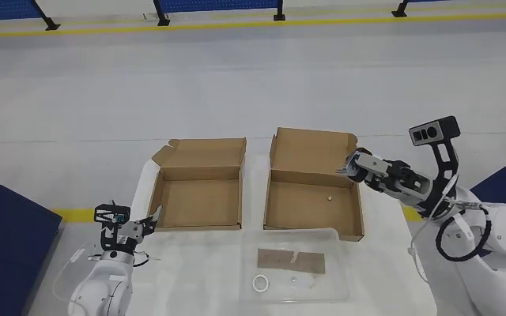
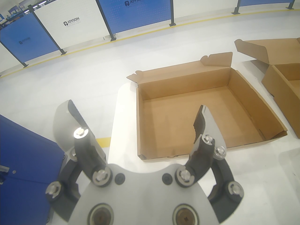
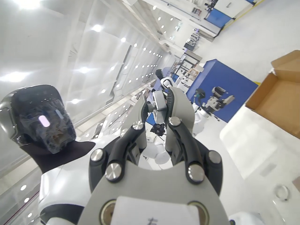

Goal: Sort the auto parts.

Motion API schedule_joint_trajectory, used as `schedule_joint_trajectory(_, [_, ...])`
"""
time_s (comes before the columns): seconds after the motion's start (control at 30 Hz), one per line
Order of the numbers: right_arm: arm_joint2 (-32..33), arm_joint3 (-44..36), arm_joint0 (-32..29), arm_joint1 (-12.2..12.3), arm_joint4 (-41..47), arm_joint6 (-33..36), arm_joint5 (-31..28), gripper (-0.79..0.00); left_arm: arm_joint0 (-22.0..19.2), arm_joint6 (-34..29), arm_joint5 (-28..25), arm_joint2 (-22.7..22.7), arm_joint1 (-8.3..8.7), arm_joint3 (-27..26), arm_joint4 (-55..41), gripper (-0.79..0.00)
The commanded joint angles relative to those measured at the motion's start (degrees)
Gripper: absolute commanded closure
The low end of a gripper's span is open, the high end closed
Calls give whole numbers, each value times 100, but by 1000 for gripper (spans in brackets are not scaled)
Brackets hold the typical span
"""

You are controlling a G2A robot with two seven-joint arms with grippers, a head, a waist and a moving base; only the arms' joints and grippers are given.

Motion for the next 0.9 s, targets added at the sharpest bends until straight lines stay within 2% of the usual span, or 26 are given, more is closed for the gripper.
schedule_joint_trajectory(0.0, [152, 26, -209, -5, -65, 75, -41, 0, 0, 0, 0, 0, 0, 0, 0, -785])
schedule_joint_trajectory(0.17, [361, 19, -506, -30, -69, 154, -138, 0, 0, 0, 0, 0, 0, 0, 0, -785])
schedule_joint_trajectory(0.43, [374, 18, -515, -33, -61, 141, -156, 0, 0, 0, 0, 0, 0, 0, 0, -785])
schedule_joint_trajectory(0.6, [785, -87, -529, 19, -1807, -136, 157, 0, 0, 0, 0, 0, 0, 0, 0, -785])
schedule_joint_trajectory(0.73, [1025, -188, -586, 66, -2937, -44, 450, 0, 0, 0, 0, 0, 0, 0, 0, -785])
schedule_joint_trajectory(0.87, [1003, -300, -642, 109, -3998, 144, 617, 0, 0, 0, 0, 0, 0, 0, 0, -785])
